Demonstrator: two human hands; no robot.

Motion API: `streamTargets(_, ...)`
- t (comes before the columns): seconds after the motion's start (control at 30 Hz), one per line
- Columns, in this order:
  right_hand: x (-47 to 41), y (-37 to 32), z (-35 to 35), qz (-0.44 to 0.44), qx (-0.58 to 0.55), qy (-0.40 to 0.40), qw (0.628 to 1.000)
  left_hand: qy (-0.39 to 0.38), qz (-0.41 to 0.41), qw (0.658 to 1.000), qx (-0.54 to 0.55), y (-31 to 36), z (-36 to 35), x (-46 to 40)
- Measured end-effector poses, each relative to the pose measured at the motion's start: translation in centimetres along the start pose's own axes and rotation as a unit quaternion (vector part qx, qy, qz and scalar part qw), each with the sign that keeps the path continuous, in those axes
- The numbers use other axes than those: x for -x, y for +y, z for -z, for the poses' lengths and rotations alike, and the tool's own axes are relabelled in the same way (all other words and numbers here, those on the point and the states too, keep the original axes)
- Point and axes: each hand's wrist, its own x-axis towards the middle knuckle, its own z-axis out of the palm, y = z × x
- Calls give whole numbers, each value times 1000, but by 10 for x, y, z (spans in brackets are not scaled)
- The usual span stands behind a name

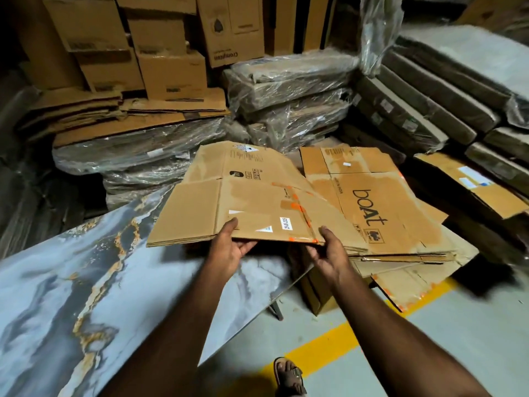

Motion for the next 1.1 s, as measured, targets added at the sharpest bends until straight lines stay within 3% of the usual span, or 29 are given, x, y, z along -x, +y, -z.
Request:
streamTargets(0.07, -2, -11, 1, 8, 64, -12, 998, -25, -19, 998, 48, 14, 11, -1)
streamTargets(0.13, -5, -18, -6, 74, 171, -10, 982, -29, -41, 995, 81, 25, 17, -4)
streamTargets(0.23, -1, -30, -22, 203, 354, 0, 913, 1, -78, 997, 23, 30, 11, -4)
streamTargets(0.33, -4, -54, -34, 243, 409, -28, 879, 13, -142, 988, -67, 35, -6, -7)
streamTargets(0.53, -46, -122, -36, 263, 425, -71, 863, 14, -180, 979, -93, 13, -68, -34)
streamTargets(0.77, -105, -276, -12, 274, 404, -47, 872, -34, -167, 971, -170, -46, -202, -113)
streamTargets(0.87, -126, -343, 11, 269, 383, -24, 884, -61, -138, 961, -232, -72, -250, -153)
streamTargets(0.93, -141, -385, 27, 273, 375, -16, 886, -65, -107, 969, -213, -86, -279, -173)
streamTargets(1.1, -180, -438, 70, 252, 413, 41, 874, -6, -15, 976, -219, -137, -316, -214)
